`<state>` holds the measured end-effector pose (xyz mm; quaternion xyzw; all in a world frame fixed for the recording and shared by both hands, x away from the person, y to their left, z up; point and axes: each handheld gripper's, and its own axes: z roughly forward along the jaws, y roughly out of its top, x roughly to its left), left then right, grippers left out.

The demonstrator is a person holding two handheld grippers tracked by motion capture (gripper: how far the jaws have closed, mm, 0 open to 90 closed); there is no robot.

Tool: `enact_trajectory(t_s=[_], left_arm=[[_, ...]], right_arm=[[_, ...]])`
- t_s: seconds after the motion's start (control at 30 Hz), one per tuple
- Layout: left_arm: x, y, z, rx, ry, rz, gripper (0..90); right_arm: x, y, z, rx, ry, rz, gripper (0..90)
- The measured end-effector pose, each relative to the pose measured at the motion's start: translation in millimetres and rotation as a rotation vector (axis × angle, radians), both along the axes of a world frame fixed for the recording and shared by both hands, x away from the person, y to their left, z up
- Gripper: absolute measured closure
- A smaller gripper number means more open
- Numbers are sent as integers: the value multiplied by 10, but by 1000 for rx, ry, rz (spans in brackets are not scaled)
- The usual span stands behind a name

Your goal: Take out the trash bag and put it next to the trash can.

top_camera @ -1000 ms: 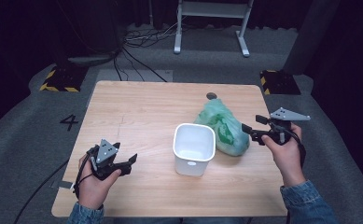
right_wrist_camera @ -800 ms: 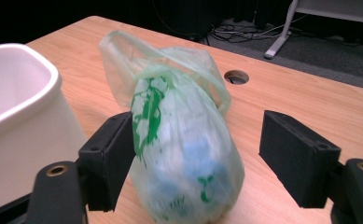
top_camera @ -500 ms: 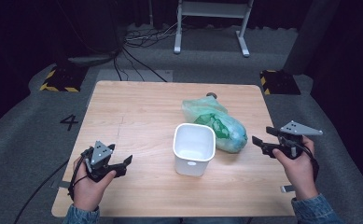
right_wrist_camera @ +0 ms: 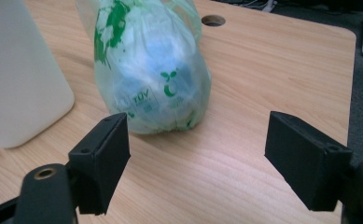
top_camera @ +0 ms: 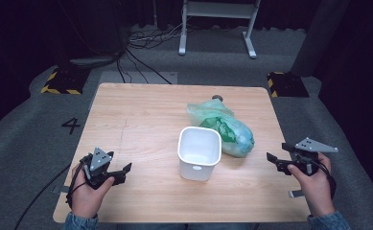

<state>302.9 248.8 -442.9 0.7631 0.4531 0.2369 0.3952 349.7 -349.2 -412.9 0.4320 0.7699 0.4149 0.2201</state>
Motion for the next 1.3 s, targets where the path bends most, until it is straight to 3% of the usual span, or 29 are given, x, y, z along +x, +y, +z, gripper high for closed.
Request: enact_trajectory(t_s=[0.47,0.83,0.97,1.3], left_arm=[[5,180,-208,36,65,18,184],[2,269,-363,66,107,20,188],[4,285,-450,91,153,5,186],[13,336,-555,119,178,12,179]], right_arm=[[-88,-118,-332,2,41,4,201],[-148,-137,-578,-51,80,-11,197],[-175,-124,-692,-76,113,-18,196],[-215,-96,-851,-108,135,-26,196]])
